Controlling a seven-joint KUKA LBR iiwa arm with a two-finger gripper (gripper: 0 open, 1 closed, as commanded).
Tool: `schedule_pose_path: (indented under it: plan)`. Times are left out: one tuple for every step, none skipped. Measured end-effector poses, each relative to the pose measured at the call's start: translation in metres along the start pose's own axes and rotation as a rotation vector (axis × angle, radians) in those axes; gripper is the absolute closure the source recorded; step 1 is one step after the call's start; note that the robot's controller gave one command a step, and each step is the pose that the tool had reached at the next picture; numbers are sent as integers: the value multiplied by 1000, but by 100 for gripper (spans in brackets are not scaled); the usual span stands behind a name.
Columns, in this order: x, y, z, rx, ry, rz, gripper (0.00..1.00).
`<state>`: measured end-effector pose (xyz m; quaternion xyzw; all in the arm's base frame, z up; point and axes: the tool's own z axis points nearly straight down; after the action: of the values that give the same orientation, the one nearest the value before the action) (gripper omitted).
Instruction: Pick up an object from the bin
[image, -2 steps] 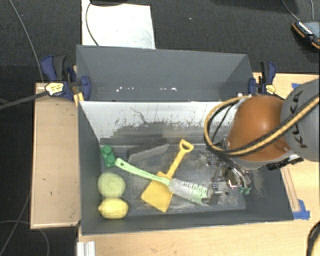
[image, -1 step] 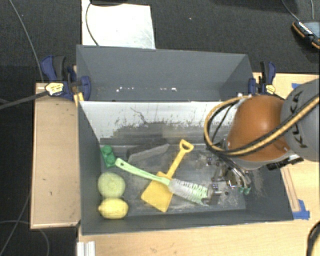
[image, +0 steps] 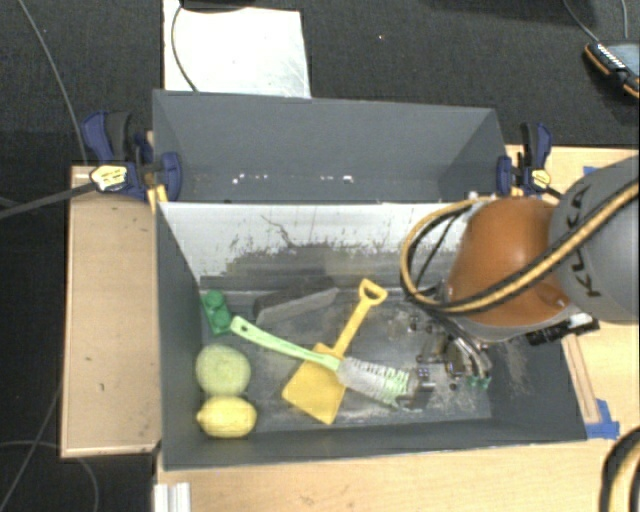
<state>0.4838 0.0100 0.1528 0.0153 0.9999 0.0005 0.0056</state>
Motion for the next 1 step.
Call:
schedule_pose_path:
  plan:
    - [-15,37,-19,-1,-5,-124,0]
